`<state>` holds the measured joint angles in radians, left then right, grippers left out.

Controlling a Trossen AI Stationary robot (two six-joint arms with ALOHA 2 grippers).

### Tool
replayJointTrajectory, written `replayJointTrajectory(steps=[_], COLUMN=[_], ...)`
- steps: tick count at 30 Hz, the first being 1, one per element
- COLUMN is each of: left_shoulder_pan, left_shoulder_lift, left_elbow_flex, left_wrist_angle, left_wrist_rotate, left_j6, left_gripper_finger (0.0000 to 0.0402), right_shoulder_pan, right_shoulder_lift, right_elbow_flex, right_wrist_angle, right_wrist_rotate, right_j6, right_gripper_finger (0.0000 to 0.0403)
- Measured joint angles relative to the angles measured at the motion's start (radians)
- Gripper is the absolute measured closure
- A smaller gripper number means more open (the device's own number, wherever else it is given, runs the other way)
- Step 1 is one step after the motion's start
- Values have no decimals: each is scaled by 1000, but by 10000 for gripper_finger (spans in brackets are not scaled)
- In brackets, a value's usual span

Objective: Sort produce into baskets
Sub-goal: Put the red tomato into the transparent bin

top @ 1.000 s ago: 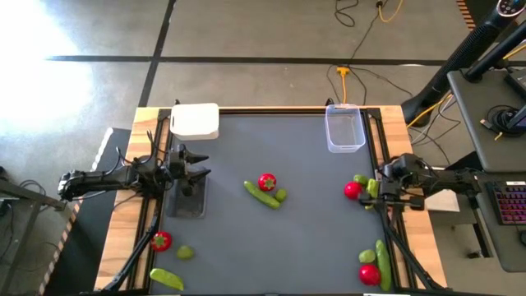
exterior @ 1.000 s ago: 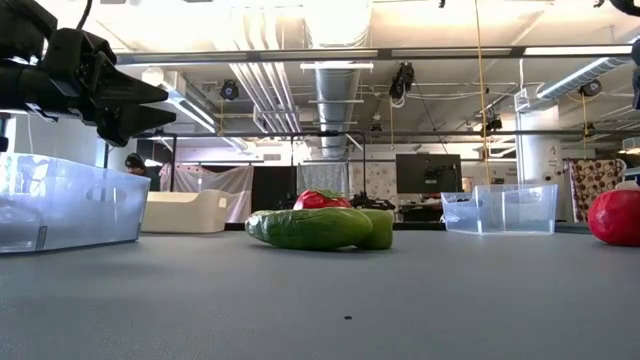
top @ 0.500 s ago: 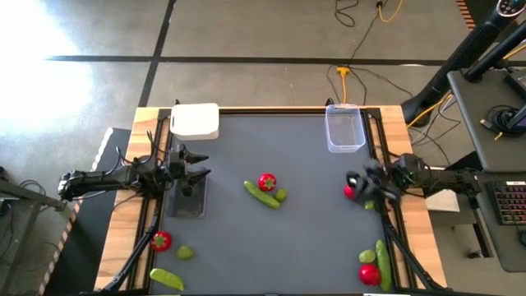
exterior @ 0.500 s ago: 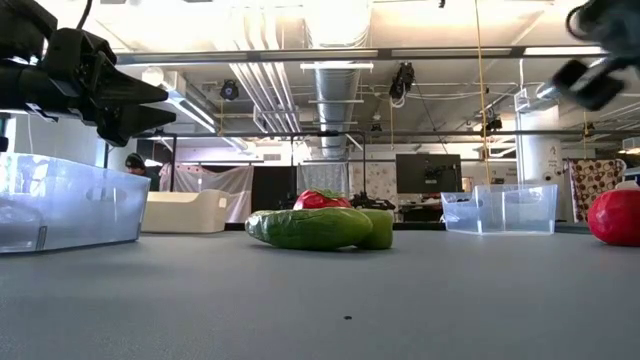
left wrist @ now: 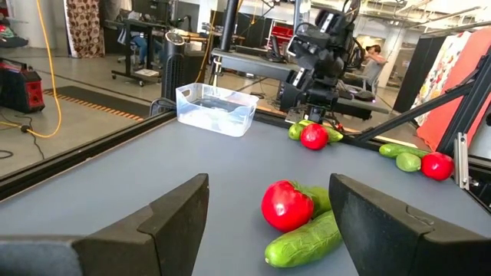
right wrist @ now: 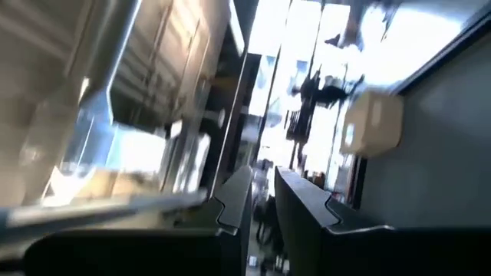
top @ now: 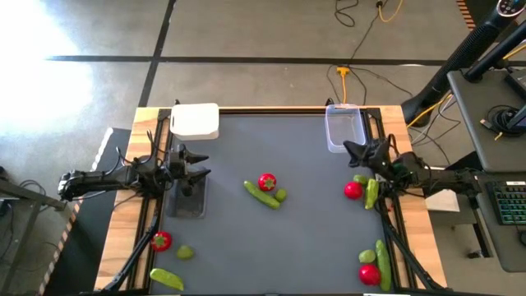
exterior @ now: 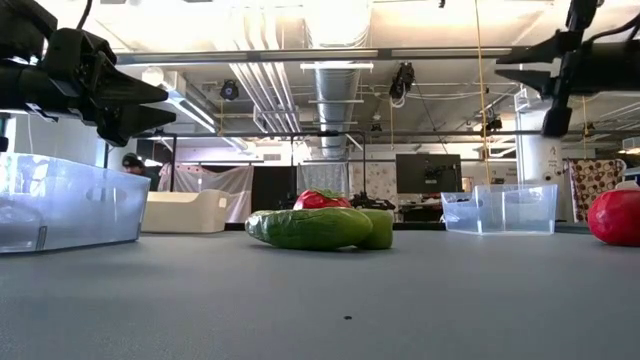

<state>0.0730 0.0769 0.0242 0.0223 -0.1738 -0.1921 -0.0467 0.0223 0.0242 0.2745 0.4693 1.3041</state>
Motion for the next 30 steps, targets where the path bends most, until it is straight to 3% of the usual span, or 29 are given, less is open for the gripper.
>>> replayJointTrajectory(steps=[8, 14, 18, 22, 30], left_shoulder_pan=[0, 0, 0, 0, 0], left_shoulder_lift=[0, 0, 0, 0, 0], left_elbow_flex=[0, 0, 0, 0, 0], left_wrist_angle=[0, 0, 0, 0, 0], left_wrist_rotate=[0, 0, 0, 0, 0], left_j6=[0, 0, 0, 0, 0], left_gripper_finger=[148, 148, 148, 148, 148], right_shoulder_pan=[0, 0, 1, 1, 1], right_shoulder_lift=[0, 31, 143, 314, 620], right_elbow_flex=[0, 51, 177, 360, 723], right_wrist_angle=[-5, -2, -49, -298, -1077], right_wrist_rotate=[127, 51, -17, -95, -182], right_j6=[-41, -174, -320, -408, -379], right_gripper_finger=[351, 351, 351, 351, 351])
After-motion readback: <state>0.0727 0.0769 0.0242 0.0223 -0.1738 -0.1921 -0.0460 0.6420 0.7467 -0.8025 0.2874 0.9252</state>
